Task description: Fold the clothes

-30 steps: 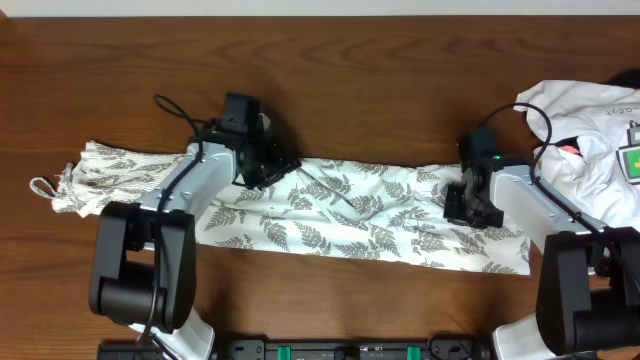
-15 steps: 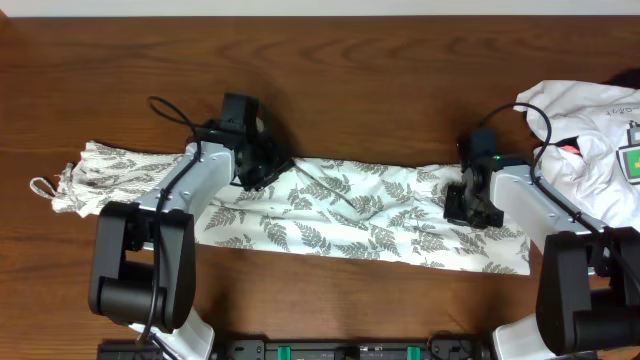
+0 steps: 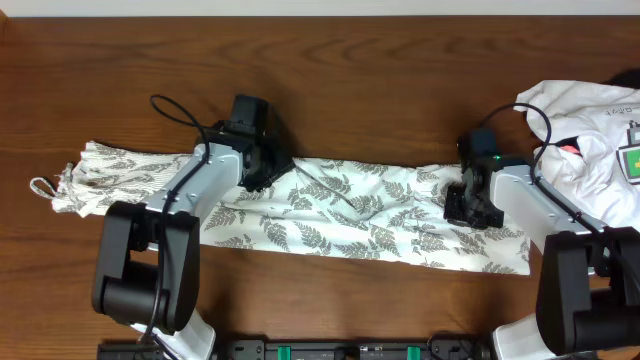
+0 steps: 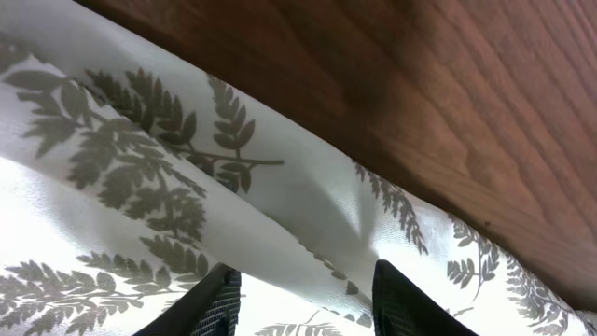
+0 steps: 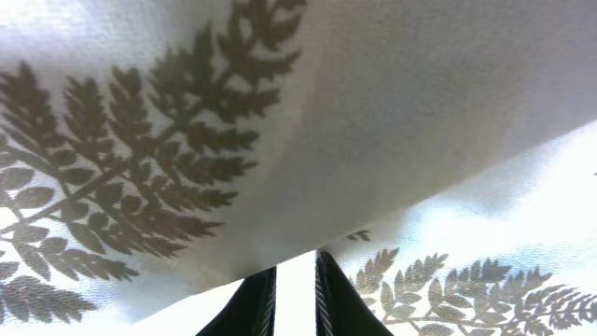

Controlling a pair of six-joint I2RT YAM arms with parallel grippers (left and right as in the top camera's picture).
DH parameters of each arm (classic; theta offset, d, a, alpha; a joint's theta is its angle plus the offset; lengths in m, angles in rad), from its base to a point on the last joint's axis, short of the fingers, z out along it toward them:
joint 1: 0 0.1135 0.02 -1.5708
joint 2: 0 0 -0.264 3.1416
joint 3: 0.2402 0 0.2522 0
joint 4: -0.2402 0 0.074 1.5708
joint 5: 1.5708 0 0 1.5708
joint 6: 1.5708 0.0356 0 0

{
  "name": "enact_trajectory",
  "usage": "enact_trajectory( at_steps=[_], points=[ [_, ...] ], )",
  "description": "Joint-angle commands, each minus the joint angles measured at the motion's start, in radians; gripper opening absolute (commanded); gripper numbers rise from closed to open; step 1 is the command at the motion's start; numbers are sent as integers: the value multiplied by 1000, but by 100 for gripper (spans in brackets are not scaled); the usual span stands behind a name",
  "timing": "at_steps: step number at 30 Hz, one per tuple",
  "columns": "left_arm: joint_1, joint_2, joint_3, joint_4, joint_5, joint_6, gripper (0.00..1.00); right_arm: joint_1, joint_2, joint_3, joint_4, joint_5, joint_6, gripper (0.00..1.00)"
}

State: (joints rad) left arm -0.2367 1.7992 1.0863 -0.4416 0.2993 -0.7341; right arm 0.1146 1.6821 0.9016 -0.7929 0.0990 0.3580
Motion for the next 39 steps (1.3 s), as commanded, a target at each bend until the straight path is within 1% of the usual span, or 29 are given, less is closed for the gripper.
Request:
enact_trajectory(
  at_steps=[1,2,6,7,8,9,11,15,20,23,27,33,34,36,38,39],
  points=[
    [-3,17,-3,7,-41,-12,47,-11,6,-2,-3,8,-8,14],
    [-3,19,-3,6,-45,-13,46,-11,6,-2,-4,8,-8,14],
    [-5,42,-3,6,-47,-12,29,-11,6,-2,-8,8,-8,14],
    [-6,50,-3,5,-47,-12,28,-11,6,-2,-8,8,-8,14],
    [-7,58,-3,2,-46,-13,22,-11,6,-2,-9,8,-8,14],
    [-7,63,-3,0,-46,-12,15,-11,6,-2,-10,8,-8,13],
    [-7,68,-3,-5,-46,-11,6,-11,6,-2,-10,8,-8,14],
    [-7,61,-3,-38,-46,-4,6,-11,6,-2,-10,9,-10,14],
    [-7,17,-3,-167,-54,21,6,-11,6,-2,-10,9,-15,14],
    [-7,-19,-3,-266,-102,23,6,-11,6,-2,-8,9,-15,14],
    [-7,-47,-3,-360,-163,70,6,-11,6,-2,-10,9,-16,14],
    [-7,-43,-39,-354,-173,71,6,-11,6,-2,-10,9,-15,14],
    [-7,-41,-46,-354,-173,71,7,-11,6,-2,-11,9,-15,14],
    [-7,-41,-55,-360,-173,71,23,-11,6,-2,-14,9,-15,14],
    [-7,-41,-59,-371,-173,74,29,-11,6,-2,-14,9,-15,14],
    [-7,-41,-59,-375,-173,81,30,-11,6,-2,-14,9,-15,14]
  ],
)
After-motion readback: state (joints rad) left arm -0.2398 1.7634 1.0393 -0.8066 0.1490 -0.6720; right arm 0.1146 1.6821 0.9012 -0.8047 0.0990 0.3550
